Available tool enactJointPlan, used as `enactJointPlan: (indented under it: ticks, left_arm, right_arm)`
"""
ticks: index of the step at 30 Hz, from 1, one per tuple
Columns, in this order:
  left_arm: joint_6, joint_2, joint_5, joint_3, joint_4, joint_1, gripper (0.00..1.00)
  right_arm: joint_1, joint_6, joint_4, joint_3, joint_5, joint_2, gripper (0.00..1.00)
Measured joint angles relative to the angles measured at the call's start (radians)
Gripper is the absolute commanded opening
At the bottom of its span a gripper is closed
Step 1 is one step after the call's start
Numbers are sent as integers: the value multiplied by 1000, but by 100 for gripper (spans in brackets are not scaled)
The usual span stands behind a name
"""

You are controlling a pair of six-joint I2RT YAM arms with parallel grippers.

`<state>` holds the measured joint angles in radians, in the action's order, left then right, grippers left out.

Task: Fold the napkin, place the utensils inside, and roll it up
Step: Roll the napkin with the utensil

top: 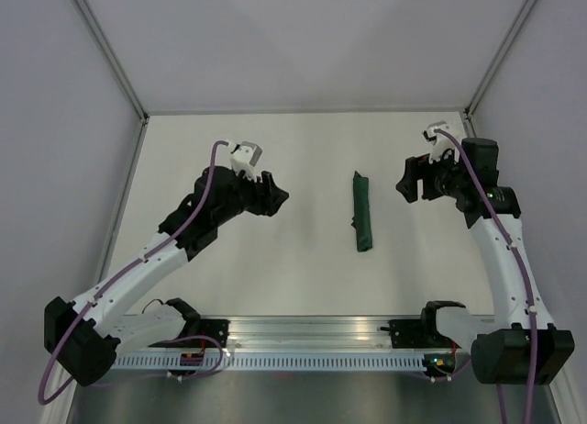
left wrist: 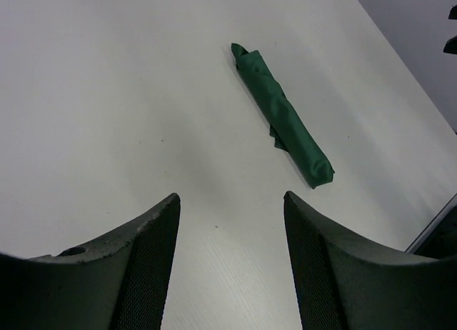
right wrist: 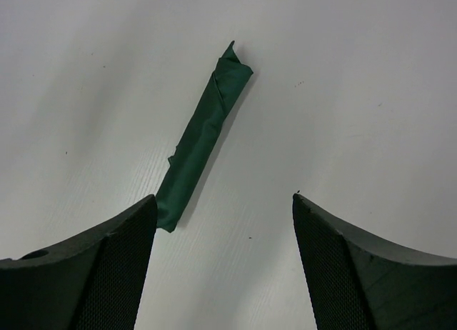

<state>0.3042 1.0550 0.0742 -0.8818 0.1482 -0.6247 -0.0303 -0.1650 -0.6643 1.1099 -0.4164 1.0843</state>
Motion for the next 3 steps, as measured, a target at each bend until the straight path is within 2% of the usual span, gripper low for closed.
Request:
enactJointPlan:
  ticks: [3]
  left_arm:
    - [-3, -9, 10, 13, 5, 0, 65]
  right_arm:
    - [0, 0, 5, -22, 4, -3, 82]
